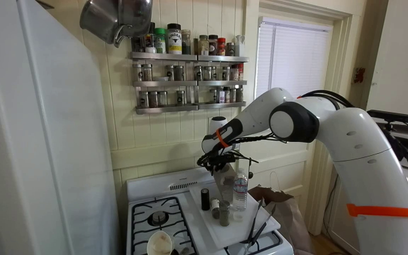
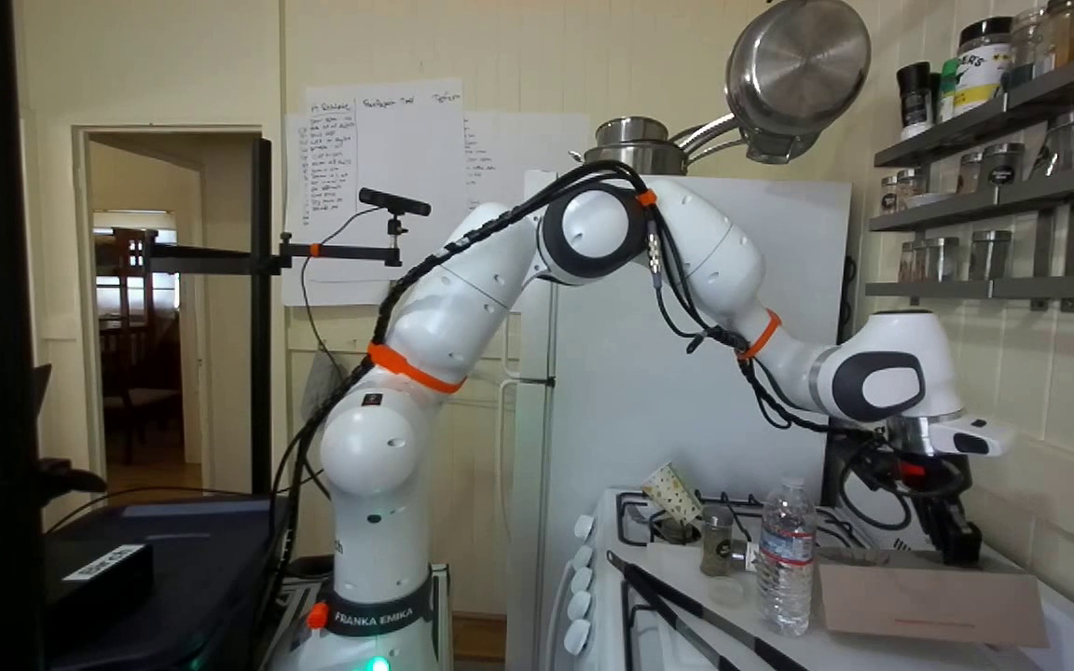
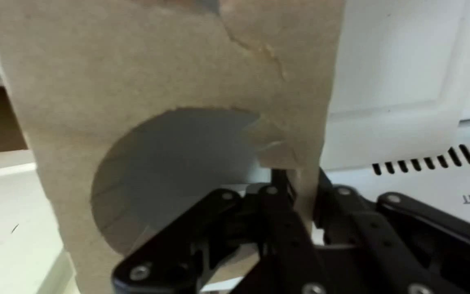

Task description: Put the water bottle on the white tray then move the brown box to the left side of the stovetop.

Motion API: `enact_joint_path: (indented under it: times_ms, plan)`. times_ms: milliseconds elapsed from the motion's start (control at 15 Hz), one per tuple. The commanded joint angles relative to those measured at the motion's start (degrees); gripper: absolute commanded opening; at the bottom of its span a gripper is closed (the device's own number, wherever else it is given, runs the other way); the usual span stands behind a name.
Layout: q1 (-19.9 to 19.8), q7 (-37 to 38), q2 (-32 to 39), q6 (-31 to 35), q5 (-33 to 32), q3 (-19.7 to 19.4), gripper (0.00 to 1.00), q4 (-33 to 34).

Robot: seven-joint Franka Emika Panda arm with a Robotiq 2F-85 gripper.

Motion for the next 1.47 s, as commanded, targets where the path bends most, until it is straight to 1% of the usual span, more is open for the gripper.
enact_joint_path:
  times_ms: [0,67,133,267,400,467,600,800,933,1067,1400]
  plan:
    - [0.88,-0.24,-3.46,-3.90,-3.67,-2.31,0.00,0.69]
    - [1.07,0.30,-4.22,-3.48,-5.09,-2.95,0.00,1.05]
    - [1.79,1.93,-4.81,-1.33,-7.47,-4.12,0.02,1.23]
    - [2.35,3.65,-6.48,1.31,-10.30,-5.04,0.01,1.56]
    - [2.30,2.43,-8.09,2.40,-10.98,-4.26,0.02,1.91]
    - [1.84,0.70,-9.06,2.30,-10.01,-3.21,0.02,1.89]
    - [0.84,-3.69,-11.46,1.68,-7.03,-0.43,0.02,0.95]
    - [0.41,-11.41,-15.52,1.86,-2.21,4.43,0.02,-1.08]
    - [0.60,-16.63,-17.15,1.55,0.51,7.05,0.02,-0.99]
    - [0.45,-22.63,-18.11,0.46,4.70,10.11,0.02,-0.35]
    - [-0.27,-37.23,-18.96,-2.62,19.67,16.47,0.02,0.76]
